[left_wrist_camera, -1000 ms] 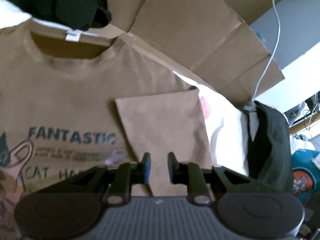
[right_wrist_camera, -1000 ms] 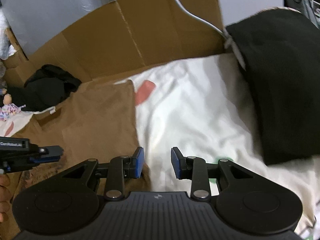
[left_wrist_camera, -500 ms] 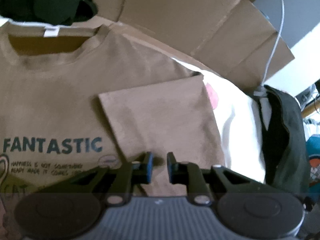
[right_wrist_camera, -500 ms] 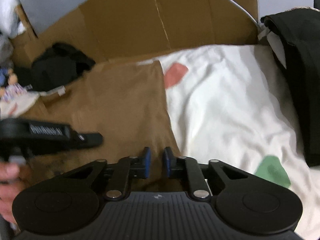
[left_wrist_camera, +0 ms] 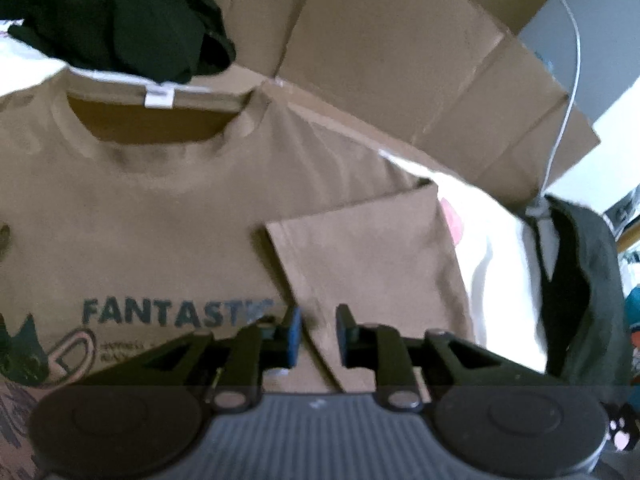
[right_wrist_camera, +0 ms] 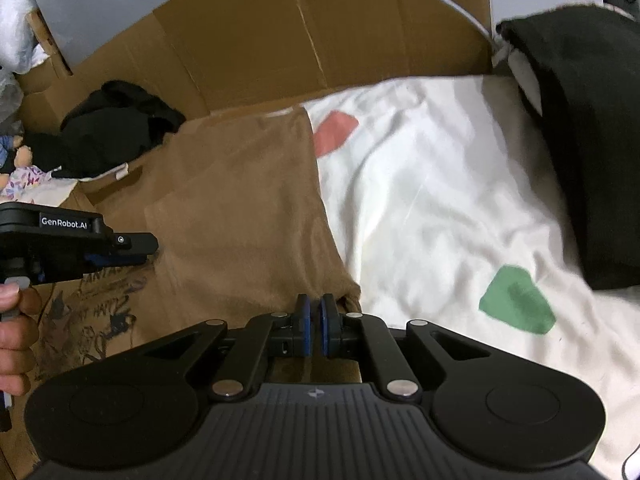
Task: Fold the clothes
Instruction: 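Pinch the folded side edge with the right gripper, then open it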
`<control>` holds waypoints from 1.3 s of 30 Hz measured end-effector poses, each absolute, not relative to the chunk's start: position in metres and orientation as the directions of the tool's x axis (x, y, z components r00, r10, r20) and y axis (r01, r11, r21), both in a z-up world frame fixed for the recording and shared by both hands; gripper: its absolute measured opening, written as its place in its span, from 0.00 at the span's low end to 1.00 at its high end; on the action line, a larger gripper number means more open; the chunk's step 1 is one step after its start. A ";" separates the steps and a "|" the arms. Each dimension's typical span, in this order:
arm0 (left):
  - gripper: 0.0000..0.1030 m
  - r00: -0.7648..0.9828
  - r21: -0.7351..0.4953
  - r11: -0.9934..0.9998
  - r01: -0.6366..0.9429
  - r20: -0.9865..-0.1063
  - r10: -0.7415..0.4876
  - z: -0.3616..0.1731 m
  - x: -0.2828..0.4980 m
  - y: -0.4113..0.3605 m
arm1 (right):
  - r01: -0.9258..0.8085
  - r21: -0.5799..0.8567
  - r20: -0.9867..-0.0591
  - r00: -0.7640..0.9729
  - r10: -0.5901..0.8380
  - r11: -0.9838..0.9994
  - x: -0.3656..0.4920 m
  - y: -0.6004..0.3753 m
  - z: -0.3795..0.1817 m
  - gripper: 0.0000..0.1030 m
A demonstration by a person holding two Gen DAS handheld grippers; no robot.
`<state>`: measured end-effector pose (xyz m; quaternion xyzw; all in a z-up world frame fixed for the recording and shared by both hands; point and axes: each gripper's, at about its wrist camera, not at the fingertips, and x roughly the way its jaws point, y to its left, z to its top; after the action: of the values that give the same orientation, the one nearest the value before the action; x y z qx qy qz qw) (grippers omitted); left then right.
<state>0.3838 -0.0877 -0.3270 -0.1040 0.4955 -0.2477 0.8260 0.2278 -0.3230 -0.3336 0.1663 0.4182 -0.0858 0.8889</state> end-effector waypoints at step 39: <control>0.31 0.370 -0.358 0.876 0.324 -0.804 -0.466 -0.314 0.472 0.108 | 0.208 0.092 -0.883 0.470 -0.017 0.974 0.300 -0.290 -0.349 0.26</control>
<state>0.4718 0.1078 -0.3142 -0.0699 0.5077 -0.2392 0.8247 0.3004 -0.2896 -0.3489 0.0937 0.5105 -0.0661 0.8522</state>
